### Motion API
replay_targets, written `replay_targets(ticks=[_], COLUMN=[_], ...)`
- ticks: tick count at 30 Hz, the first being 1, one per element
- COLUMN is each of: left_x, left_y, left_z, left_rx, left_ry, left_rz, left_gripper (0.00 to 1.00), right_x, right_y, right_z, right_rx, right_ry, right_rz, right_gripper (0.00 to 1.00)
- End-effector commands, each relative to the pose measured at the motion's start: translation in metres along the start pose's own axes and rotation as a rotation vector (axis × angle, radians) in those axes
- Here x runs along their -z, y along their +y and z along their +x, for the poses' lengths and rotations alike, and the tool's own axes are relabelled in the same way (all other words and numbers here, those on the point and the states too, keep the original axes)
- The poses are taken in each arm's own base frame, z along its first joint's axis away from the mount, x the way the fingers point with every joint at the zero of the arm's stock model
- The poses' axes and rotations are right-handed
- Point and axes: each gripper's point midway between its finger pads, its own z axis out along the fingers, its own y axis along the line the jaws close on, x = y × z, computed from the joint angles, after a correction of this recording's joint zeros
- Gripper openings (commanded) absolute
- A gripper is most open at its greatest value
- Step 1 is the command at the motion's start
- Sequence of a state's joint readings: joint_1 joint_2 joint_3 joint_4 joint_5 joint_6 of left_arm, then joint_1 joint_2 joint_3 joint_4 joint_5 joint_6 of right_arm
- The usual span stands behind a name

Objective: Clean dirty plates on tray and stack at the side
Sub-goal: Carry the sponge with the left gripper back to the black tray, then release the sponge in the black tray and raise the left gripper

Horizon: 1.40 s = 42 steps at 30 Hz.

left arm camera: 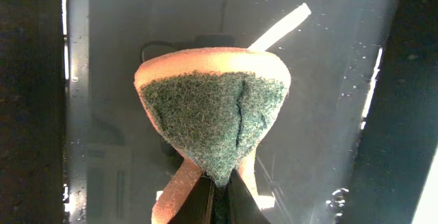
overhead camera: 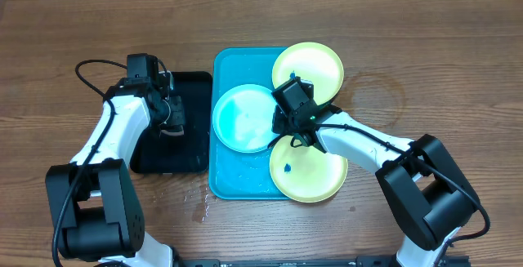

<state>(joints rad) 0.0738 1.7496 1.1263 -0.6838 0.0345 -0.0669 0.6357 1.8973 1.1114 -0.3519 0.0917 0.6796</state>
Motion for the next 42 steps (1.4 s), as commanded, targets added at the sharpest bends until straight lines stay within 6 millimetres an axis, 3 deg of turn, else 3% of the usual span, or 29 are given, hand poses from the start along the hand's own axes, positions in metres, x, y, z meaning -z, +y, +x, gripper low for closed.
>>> replay_targets(ticks=[1,6,9,13,18,21,26,27,28,34,42], left_x=[0.005,0.005,0.005,0.005,0.013,0.031,0.079,0.089,0.099,0.138,0.135], left_y=[-0.008,-0.008,-0.008,-0.009,-0.013,-0.024,-0.03,-0.031,-0.031,-0.033,-0.032], left_z=[-0.001,0.001,0.001,0.001,-0.005,-0.016,-0.036,-0.039,-0.041,-0.043,-0.03], left_rx=[-0.021,-0.02,-0.02,0.018,0.036,0.03,0.033,0.03,0.031,0.036,0.041], left_ry=[-0.011,-0.001,-0.002,-0.001,-0.024,-0.069,-0.175,-0.197,-0.219,-0.305,-0.254], left_rz=[0.042,0.042,0.042,0.046,0.075,0.132,0.164,0.166,0.168,0.178,0.172], left_gripper=[0.07,0.16,0.37,0.54,0.6,0.61,0.67,0.8,1.0,1.0,1.0], right_x=[-0.004,-0.004,-0.004,-0.004,-0.004,-0.004,-0.004,-0.004,-0.005,-0.01,-0.01], right_y=[0.001,0.001,0.002,0.002,0.002,0.002,0.002,0.002,0.002,0.001,0.002], right_z=[0.003,0.003,0.002,0.002,0.002,0.002,0.002,0.002,0.003,0.004,0.004], right_rx=[0.009,0.009,0.008,0.008,0.007,0.001,0.001,0.001,0.001,-0.002,-0.003], right_ry=[0.009,0.009,0.006,0.006,0.007,0.007,0.007,0.007,0.008,0.009,0.008], right_rz=[-0.004,-0.004,-0.007,-0.007,-0.007,-0.006,-0.006,-0.006,-0.006,-0.004,-0.006], right_gripper=[0.04,0.05,0.05,0.09,0.14,0.16,0.15,0.15,0.15,0.11,0.07])
